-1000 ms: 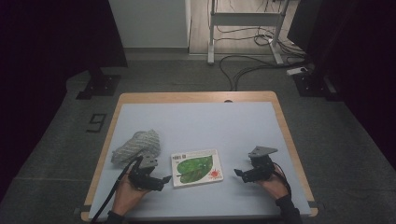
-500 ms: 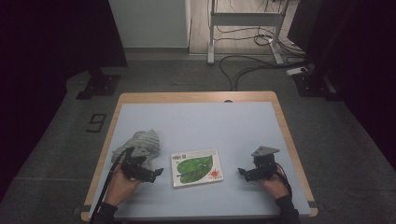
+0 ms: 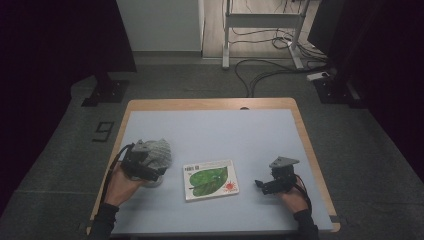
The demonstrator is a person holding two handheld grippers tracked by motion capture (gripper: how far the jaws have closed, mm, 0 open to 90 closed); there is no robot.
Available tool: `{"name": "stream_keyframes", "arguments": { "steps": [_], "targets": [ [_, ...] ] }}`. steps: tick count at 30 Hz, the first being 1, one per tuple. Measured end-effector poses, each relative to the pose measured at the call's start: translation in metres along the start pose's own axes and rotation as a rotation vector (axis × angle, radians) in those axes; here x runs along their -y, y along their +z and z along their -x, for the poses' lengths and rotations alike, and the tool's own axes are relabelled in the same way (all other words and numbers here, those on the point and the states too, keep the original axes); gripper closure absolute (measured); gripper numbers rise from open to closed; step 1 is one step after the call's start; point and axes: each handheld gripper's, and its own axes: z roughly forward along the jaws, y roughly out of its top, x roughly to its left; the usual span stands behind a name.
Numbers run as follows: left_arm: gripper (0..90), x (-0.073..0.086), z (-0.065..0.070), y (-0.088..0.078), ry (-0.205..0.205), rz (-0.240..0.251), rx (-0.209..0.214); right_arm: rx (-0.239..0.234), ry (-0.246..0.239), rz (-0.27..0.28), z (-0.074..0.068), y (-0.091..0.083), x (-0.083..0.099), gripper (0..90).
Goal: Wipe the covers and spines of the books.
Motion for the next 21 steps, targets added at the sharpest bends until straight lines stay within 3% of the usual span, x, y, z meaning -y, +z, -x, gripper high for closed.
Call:
{"name": "stream_keyframes", "arguments": {
  "steps": [5, 10, 12, 21],
  "targets": [
    [4.3, -0.007, -0.016, -0.002, -0.016, 0.0, -0.023, 0.0, 0.001, 0.0, 0.0, 0.0, 0.0, 0.0],
    [7.5, -0.006, -0.03, 0.01, -0.028, -0.031, -0.041, 0.0, 0.001, 0.0, 0.0, 0.0, 0.0, 0.0],
    [8.3, -0.005, -0.034, 0.017, -0.029, -0.053, -0.058, -0.001, 0.001, 0.0, 0.0, 0.0, 0.0, 0.0],
    [13.3, 0.012, -0.042, 0.036, -0.048, -0.08, -0.056, -0.001, -0.001, 0.001, 0.0, 0.0, 0.0, 0.0]
  ]
}}
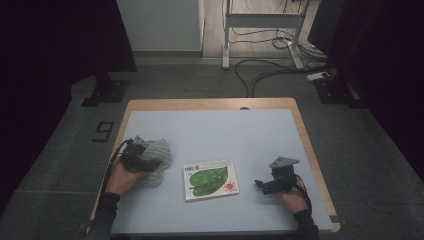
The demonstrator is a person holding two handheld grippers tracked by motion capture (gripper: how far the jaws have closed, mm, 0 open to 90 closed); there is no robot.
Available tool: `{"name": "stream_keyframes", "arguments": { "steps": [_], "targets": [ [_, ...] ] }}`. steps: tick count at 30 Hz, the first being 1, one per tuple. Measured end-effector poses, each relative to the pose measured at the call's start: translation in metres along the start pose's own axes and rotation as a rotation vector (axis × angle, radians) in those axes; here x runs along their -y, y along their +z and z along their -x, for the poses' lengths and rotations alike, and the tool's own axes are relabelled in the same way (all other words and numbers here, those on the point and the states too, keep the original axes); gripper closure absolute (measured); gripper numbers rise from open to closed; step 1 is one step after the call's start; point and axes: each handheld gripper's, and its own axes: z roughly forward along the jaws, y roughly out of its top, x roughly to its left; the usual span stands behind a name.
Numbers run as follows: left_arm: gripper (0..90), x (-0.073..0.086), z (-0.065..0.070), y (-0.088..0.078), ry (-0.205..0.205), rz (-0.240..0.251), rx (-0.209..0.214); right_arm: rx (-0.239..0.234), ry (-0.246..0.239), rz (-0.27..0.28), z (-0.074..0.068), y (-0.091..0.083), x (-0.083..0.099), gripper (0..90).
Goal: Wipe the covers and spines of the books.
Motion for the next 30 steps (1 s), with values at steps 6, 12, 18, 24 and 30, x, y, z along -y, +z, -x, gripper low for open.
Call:
{"name": "stream_keyframes", "arguments": {
  "steps": [6, 12, 18, 24, 30],
  "targets": [
    [25.5, 0.013, -0.002, 0.007, 0.002, -0.012, -0.008, 0.0, 0.0, 0.0, 0.0, 0.0, 0.0, 0.0],
    [52.7, 0.017, -0.002, 0.008, 0.004, -0.003, 0.024, 0.001, 0.0, 0.0, 0.0, 0.0, 0.0, 0.0],
    [70.0, 0.017, -0.004, 0.0, -0.002, 0.01, 0.05, 0.002, 0.001, 0.0, 0.0, 0.0, 0.0, 0.0],
    [70.8, 0.013, 0.0, -0.015, 0.012, 0.033, 0.043, 0.002, 0.001, 0.0, 0.0, 0.0, 0.0, 0.0],
    [70.6, -0.001, 0.012, -0.035, 0.039, 0.068, 0.063, 0.002, 0.001, 0.0, 0.0, 0.0, 0.0, 0.0]
  ]
}}
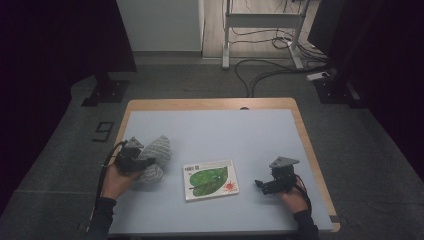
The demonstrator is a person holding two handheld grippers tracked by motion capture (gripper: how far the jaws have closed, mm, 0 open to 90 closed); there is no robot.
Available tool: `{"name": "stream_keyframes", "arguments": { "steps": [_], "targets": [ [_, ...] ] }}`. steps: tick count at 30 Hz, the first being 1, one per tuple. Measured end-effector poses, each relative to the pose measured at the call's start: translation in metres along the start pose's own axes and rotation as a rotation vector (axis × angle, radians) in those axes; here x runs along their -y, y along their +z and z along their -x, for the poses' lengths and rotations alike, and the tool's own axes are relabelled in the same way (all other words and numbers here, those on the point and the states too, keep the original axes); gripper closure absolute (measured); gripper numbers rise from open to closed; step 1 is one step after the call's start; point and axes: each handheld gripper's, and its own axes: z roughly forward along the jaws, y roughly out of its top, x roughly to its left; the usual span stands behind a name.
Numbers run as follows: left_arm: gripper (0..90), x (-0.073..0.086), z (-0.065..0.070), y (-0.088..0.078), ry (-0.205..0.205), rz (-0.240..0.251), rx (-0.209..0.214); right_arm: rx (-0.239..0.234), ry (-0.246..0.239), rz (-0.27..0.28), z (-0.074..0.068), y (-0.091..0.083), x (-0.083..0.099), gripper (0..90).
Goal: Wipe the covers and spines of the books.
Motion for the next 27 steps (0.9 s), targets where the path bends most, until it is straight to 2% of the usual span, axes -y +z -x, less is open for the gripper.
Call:
{"name": "stream_keyframes", "arguments": {
  "steps": [5, 10, 16, 22, 27],
  "targets": [
    [70.3, -0.014, 0.011, -0.012, 0.023, 0.023, 0.023, 0.0, -0.001, 0.0, 0.0, 0.0, 0.0, 0.0],
    [70.4, -0.025, 0.024, -0.015, 0.057, 0.043, 0.05, 0.0, 0.0, 0.0, 0.0, 0.0, 0.0, 0.0],
    [70.2, -0.034, 0.04, -0.01, 0.091, 0.051, 0.077, 0.0, 0.0, 0.0, 0.0, 0.0, 0.0, 0.0],
    [70.2, -0.038, 0.048, -0.002, 0.076, 0.072, 0.114, 0.0, 0.0, 0.0, 0.0, 0.0, 0.0, 0.0],
    [70.1, -0.043, 0.057, 0.007, 0.09, 0.069, 0.13, 0.0, 0.0, 0.0, 0.0, 0.0, 0.0, 0.0]
  ]
}}
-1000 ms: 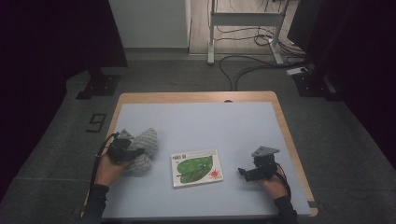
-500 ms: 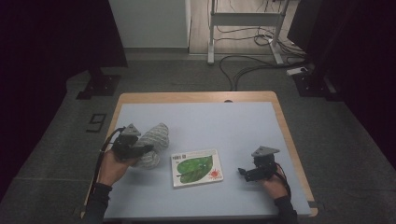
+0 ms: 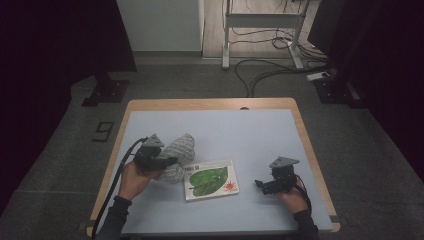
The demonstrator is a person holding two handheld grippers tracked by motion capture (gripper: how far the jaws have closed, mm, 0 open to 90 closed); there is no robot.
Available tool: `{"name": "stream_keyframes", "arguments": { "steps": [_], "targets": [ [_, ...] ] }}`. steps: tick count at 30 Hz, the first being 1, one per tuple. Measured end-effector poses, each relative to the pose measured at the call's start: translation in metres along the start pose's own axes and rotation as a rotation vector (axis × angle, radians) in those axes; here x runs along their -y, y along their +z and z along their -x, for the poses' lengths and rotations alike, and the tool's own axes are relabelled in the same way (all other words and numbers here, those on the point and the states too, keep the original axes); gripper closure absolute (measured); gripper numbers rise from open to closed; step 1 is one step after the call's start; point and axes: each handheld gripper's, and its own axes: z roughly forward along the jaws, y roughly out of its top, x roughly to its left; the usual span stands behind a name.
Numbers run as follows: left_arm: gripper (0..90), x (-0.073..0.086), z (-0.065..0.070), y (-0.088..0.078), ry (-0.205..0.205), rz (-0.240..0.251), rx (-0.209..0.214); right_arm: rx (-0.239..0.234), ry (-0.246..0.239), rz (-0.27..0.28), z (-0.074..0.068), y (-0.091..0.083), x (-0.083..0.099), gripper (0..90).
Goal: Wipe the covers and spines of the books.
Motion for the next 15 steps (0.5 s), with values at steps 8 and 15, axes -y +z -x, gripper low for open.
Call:
{"name": "stream_keyframes", "arguments": {
  "steps": [8, 15],
  "targets": [
    [70.3, -0.006, 0.01, 0.026, 0.014, -0.026, 0.023, 0.0, 0.0, 0.0, 0.0, 0.0, 0.0, 0.0],
    [70.2, -0.004, 0.019, 0.052, 0.033, -0.073, 0.037, 0.0, 0.0, 0.0, 0.0, 0.0, 0.0, 0.0]
  ]
}}
